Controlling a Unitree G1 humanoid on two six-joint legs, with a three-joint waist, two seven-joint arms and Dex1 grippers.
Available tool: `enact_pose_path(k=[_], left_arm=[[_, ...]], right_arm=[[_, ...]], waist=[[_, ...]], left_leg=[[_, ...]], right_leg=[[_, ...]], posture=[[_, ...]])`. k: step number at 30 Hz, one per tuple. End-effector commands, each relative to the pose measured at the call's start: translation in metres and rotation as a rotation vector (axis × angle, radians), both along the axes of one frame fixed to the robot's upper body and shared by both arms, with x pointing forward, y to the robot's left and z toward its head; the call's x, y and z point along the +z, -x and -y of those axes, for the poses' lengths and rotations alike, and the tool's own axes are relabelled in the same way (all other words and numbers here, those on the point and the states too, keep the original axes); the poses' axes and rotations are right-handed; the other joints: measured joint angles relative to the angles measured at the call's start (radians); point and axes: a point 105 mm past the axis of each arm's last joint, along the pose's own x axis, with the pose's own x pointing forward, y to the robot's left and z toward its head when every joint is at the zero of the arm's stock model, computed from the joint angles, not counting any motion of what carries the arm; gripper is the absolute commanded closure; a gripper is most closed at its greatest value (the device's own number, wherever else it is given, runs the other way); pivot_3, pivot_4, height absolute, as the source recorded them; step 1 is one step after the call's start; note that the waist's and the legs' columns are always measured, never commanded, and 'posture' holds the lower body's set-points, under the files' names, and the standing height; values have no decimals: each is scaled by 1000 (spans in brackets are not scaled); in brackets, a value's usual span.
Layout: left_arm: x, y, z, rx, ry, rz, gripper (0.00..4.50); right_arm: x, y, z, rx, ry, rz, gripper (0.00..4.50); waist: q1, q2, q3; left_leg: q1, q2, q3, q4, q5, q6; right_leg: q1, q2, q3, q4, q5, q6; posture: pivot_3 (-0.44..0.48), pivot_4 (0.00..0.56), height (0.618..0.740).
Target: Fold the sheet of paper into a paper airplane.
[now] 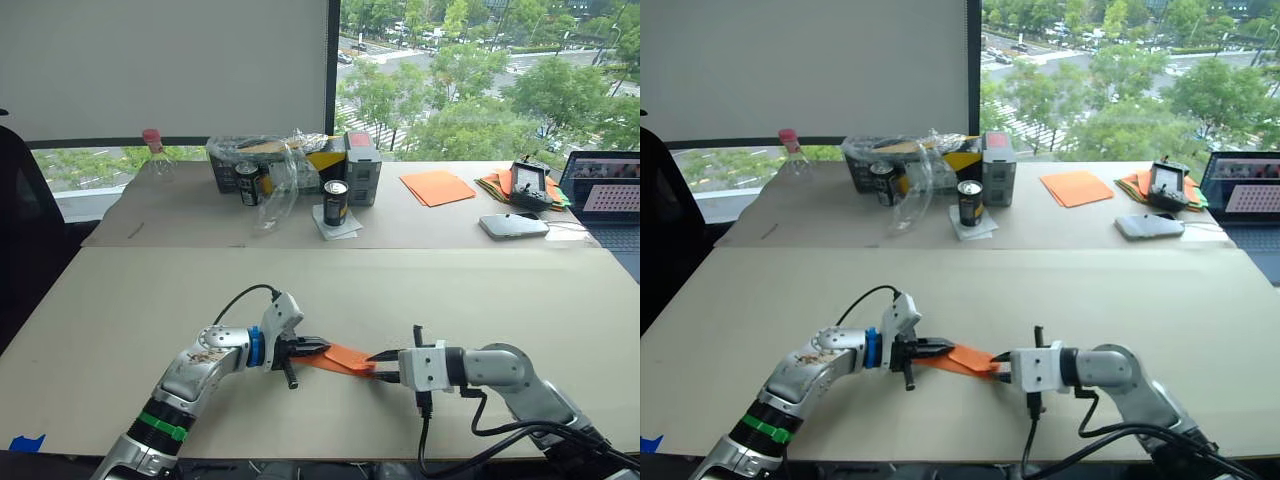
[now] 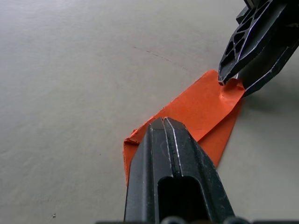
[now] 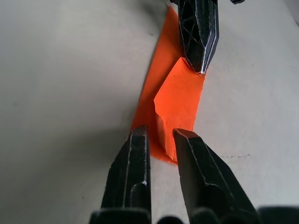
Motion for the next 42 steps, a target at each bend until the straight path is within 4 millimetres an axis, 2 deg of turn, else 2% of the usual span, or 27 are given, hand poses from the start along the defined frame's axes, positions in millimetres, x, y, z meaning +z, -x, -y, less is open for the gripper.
enact_pose_path(k=[1, 2, 5, 8, 9, 10, 18, 22, 26, 27, 29, 31, 33, 37, 42], left_arm=[[-22, 5, -5, 14, -66, -69, 4500], [-22, 5, -5, 12, -66, -70, 4500], [-23, 6, -4, 6, -65, -72, 4500], [-21, 5, -1, 5, -54, -71, 4500], [-21, 5, 1, 3, -52, -71, 4500], [-21, 6, 2, 1, -50, -71, 4500], [-22, 11, 5, -11, -54, -82, 4500], [-20, 10, 5, 11, -35, -91, 4500], [-18, 12, 5, 17, -8, -121, 4500], [-18, 12, 5, 17, -10, -121, 4500], [-18, 13, 6, 16, -5, -123, 4500], [-17, 14, 7, 15, -3, -126, 4500], [-17, 14, 6, 16, -2, -130, 4500], [-19, 15, 6, 15, -3, -136, 4500], [-14, 12, 8, 3, -5, -128, 4500]], right_arm=[[20, 1, 12, -10, 14, -7, 1859], [27, 0, 15, -18, 10, -8, 1538], [53, -10, 17, -73, -67, -15, 1538], [71, -24, 3, -145, -209, -61, 1538], [69, -26, -2, -161, -226, -90, 1538], [64, -28, -7, -183, -231, -110, 1773], [22, -32, -37, -305, -270, -259, 4446], [-4, -23, -39, -305, -213, -296, 4484], [-12, -22, -39, -323, -220, -316, 4484], [-15, -22, -38, -339, -215, -326, 4484], [-29, -22, -25, -417, -188, -358, 4484], [-35, -22, -13, -471, -179, -371, 4484], [-34, -22, -4, -504, -187, -377, 4484], [-37, -7, 21, -533, -152, -395, 4484], [-23, 0, 44, -547, -139, -384, 4484]], waist=[[0, 0, 0], [-1, 0, 0], [-1, 0, 0], [-3, 0, 0], [-2, 0, 0], [-1, 0, 0], [7, 0, 0], [8, 0, 0], [-1, 1, -1], [-1, 1, -1], [-1, 1, -3], [0, 1, -4], [2, 1, -5], [10, 1, -6], [13, 1, -6]], left_leg=[[0, 0, 0, 0, 0, 0], [0, 0, 0, 0, 0, 0], [0, 0, 0, 0, 0, 0], [0, 1, 0, 0, 0, 0], [0, 1, 0, 0, 0, 0], [0, 2, 0, 0, 0, 0], [-7, -1, -1, 0, 0, 0], [-6, -1, -1, 0, 0, 0], [-6, -1, -1, 0, 0, 1], [-6, -1, -1, 0, 0, 1], [-4, -1, -1, 0, 0, 0], [-4, -1, -1, -1, 0, 0], [-2, -1, -1, 0, 0, 1], [2, -2, -1, 0, -1, 2], [6, -1, -2, -1, -3, 5]], right_leg=[[0, 0, 0, 0, 0, 0], [0, 0, 0, 0, 0, 0], [0, 0, 0, 0, 0, 0], [0, 0, 0, 0, 0, 0], [0, 0, 0, 0, 0, 0], [0, 0, 0, -1, 0, 0], [-6, -2, 0, -2, 0, 0], [-6, -2, -1, -2, 0, 0], [-5, -1, 0, -2, 0, 0], [-5, -1, -1, -2, 0, 0], [-5, -1, -1, -1, 0, 0], [-4, -1, -1, -1, 0, 0], [-2, -1, -1, -2, 0, 1], [5, -2, -2, -4, -1, 2], [13, -2, -3, -10, -3, 7]], posture=[[0, 150, 670], [0, 150, 670], [0, 150, 670], [0, 150, 670], [0, 150, 670], [0, 150, 670], [0, 150, 670], [0, 150, 670], [0, 150, 670], [0, 150, 670], [0, 150, 670], [0, 150, 670], [0, 150, 670], [0, 150, 670], [0, 150, 670]])
